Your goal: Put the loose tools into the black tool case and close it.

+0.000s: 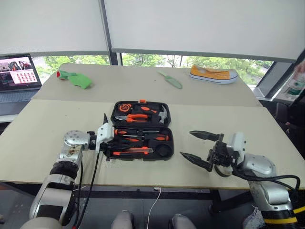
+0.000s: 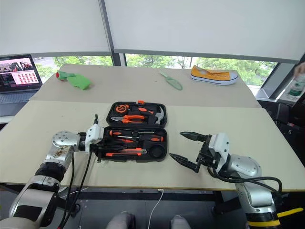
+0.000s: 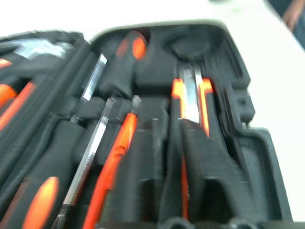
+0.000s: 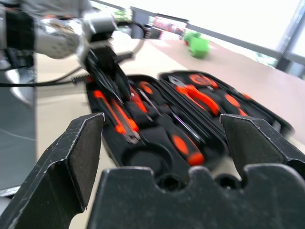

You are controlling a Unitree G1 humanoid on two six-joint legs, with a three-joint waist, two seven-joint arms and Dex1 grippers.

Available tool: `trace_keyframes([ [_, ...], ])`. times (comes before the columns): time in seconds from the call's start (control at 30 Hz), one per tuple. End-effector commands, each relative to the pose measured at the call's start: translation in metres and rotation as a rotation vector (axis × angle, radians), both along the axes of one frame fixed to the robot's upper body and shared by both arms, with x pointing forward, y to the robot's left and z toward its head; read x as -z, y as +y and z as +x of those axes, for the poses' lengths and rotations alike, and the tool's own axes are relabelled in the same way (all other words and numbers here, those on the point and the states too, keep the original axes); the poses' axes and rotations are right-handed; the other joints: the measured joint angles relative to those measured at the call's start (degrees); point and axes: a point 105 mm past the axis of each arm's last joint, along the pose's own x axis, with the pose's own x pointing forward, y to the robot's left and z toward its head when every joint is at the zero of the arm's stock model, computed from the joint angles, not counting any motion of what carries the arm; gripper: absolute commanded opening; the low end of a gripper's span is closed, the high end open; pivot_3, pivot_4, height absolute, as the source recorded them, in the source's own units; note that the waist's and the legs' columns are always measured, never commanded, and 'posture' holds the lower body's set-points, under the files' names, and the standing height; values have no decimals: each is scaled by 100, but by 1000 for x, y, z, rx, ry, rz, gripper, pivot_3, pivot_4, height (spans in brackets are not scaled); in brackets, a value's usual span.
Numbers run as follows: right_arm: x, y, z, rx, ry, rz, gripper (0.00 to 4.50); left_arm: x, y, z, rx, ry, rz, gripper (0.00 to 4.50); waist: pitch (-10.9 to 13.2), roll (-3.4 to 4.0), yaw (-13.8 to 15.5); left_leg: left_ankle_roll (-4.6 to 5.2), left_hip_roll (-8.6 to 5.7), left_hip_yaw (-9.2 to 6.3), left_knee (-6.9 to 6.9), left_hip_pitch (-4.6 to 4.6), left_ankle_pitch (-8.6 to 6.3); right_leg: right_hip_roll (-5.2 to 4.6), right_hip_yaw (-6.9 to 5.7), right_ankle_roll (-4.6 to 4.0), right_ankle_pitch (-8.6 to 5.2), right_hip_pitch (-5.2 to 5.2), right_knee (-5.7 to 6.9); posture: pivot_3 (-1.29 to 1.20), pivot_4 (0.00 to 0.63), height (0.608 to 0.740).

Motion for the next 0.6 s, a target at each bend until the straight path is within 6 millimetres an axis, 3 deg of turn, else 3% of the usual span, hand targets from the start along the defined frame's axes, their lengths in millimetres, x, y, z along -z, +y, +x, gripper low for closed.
trace_keyframes([
  [0.03, -7, -30, -19, 105, 11, -28, 4500, -30, 13, -11, -6, -43, -90, 2632, 0, 0, 2, 2, -1, -1, 0, -1, -2, -1, 0, 2, -2, 0, -1, 0, 150, 740],
  [0.2, 12, -76, -51, 307, 73, -144, 4500, -30, 37, -44, -47, -23, -75, 4402, 0, 2, -37, 2, 0, -2, -6, 9, -25, -2, 0, 1, -18, 8, -6, 0, 150, 740],
  [0.3, 20, -106, -70, 426, 109, -188, 4500, -21, 49, -65, -63, 17, -46, 4461, 1, 3, -49, 1, 3, -1, -6, 19, -26, -2, -1, -4, -26, 11, -4, 0, 150, 740],
  [0.43, 53, -147, -105, 599, 292, -235, 4500, 5, 59, -90, -100, 103, 16, 4461, -1, 5, -26, -40, 5, 2, -7, 46, -51, -11, 0, -13, -66, 24, -9, 0, 150, 740],
  [0.6, 41, -137, -102, 519, 299, -271, 4500, -10, 35, -96, -62, 60, -83, 4461, 2, 6, -10, -60, 8, 9, -23, 64, -63, -42, -6, -18, -70, 12, -24, 0, 150, 740],
])
